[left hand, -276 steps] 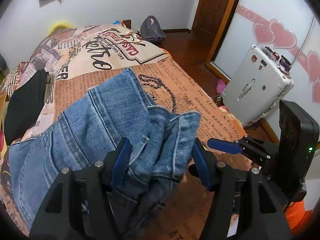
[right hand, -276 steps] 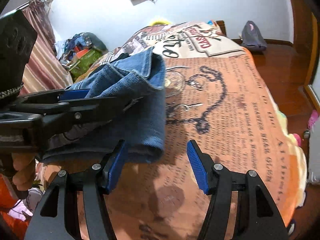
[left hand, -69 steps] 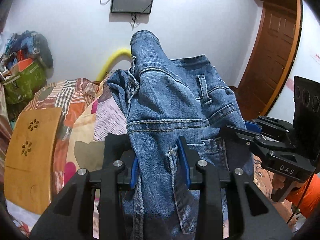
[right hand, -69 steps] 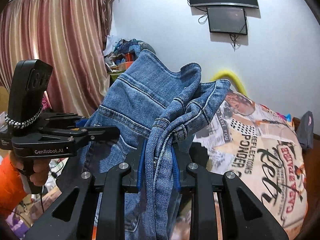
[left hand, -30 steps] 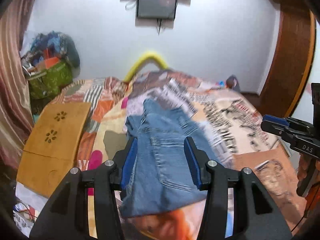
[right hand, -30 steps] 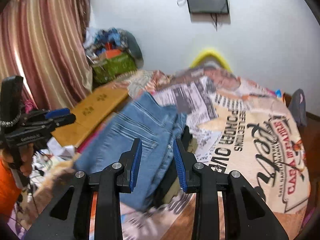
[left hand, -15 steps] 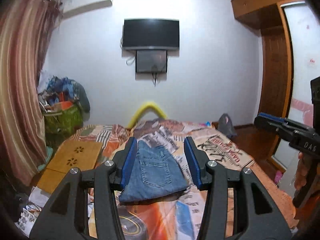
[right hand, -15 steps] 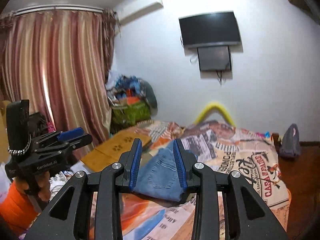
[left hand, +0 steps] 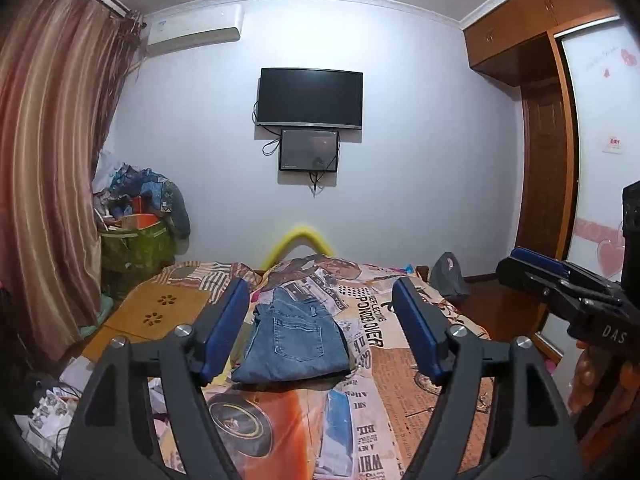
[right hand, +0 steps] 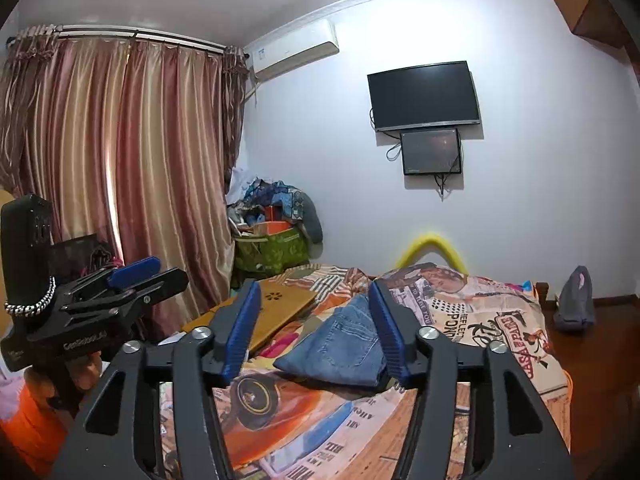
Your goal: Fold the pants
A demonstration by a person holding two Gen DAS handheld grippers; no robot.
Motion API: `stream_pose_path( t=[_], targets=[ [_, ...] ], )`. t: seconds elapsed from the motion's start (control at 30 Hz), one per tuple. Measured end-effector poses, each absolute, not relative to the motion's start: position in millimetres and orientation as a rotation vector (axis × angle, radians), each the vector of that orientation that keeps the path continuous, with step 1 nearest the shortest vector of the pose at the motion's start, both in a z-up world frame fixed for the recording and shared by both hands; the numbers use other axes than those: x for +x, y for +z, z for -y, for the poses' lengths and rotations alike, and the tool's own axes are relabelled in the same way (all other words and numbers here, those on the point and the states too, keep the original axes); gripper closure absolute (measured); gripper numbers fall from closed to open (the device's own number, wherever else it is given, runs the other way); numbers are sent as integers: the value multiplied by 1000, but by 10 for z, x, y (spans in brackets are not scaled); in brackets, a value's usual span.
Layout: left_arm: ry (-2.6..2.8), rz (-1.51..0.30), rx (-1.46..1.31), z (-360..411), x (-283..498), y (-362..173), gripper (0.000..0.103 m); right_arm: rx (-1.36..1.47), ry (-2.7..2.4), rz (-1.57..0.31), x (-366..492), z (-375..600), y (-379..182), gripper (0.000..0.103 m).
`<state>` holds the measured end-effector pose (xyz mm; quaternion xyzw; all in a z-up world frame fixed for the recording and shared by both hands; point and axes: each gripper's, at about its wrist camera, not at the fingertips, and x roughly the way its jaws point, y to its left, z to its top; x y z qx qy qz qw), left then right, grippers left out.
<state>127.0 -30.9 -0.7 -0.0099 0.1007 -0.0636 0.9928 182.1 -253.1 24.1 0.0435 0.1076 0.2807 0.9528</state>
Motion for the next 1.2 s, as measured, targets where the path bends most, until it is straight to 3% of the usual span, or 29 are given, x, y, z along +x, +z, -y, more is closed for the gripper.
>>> stream_pose_path(
  t=[0.1,0.3,0.5,1.2],
  targets=[
    [-118,-193,-15,310,1203,-27,16,88,551,-204,1749,2536,217,34],
    [-119,-187,-13,330,1126,-83,4,78,530,-194,1630,2490,199,16],
    [-108,-177,-14,307,1125,-153,1,81,492,-182,1595,2479,138,1],
    [-96,-207,-32,295,1169,-244,1,66,468,-206,1558,2465,66,0]
  ],
)
